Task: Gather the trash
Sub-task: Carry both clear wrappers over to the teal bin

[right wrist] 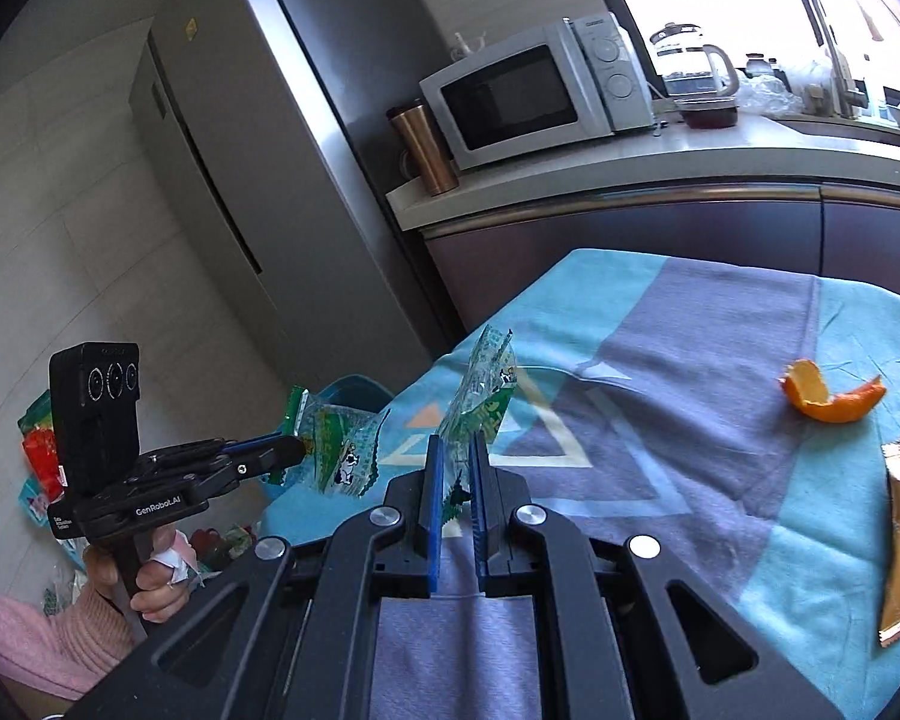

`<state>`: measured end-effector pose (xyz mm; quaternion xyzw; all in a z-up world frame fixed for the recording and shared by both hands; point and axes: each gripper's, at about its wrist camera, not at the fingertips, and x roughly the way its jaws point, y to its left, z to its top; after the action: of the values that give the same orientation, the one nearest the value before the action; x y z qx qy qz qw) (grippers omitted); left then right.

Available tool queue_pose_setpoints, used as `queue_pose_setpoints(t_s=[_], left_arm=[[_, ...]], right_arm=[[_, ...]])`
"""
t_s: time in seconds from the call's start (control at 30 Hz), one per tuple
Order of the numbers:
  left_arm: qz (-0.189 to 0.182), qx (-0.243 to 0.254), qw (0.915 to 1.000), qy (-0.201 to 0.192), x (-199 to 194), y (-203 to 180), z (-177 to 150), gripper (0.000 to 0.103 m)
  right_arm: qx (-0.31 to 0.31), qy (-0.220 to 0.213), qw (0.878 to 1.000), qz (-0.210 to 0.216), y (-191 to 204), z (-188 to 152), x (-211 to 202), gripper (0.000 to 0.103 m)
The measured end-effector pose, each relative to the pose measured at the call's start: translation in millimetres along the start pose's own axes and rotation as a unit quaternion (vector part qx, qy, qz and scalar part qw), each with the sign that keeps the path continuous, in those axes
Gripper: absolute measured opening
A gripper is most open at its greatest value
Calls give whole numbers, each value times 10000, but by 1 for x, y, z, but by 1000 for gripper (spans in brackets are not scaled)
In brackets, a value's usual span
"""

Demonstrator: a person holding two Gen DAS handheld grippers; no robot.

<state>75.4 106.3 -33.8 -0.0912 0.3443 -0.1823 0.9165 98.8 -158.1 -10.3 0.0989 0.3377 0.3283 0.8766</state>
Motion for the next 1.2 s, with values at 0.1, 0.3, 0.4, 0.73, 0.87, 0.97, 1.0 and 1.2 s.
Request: queue_pose_setpoints(t_s=[0.1, 0.3, 0.4, 0.73, 0.87, 0.97, 1.0, 1.2], left_arm=[[201, -184, 9996, -90, -14, 22, -2, 9], [614, -523, 9964, -266, -41, 66, -6, 9], [816, -679, 9939, -305, -50, 86, -9, 9], [1247, -1085, 9857, -319, -64, 131, -20, 9], [1393, -1222, 9824, -241, -60, 146, -25, 9], [1497, -1323, 9797, -180, -56, 156, -28, 9], [1515, -1358, 9790, -159, -54, 160, -30, 9], [1652, -1536, 9742, -41, -43, 177, -35, 9]], right_arm=[[-126, 90, 9997, 167, 15, 4, 16, 7], [-349, 307, 9978, 467, 45, 13, 52, 7], [-451, 404, 9965, 580, 58, 16, 68, 7], [-567, 764, 9919, 847, 91, 22, 115, 7], [-519, 927, 9901, 921, 96, 23, 134, 7], [-503, 1038, 9887, 961, 102, 23, 149, 7], [-513, 1079, 9880, 975, 104, 23, 153, 7], [-609, 1346, 9842, 976, 118, 17, 178, 7]])
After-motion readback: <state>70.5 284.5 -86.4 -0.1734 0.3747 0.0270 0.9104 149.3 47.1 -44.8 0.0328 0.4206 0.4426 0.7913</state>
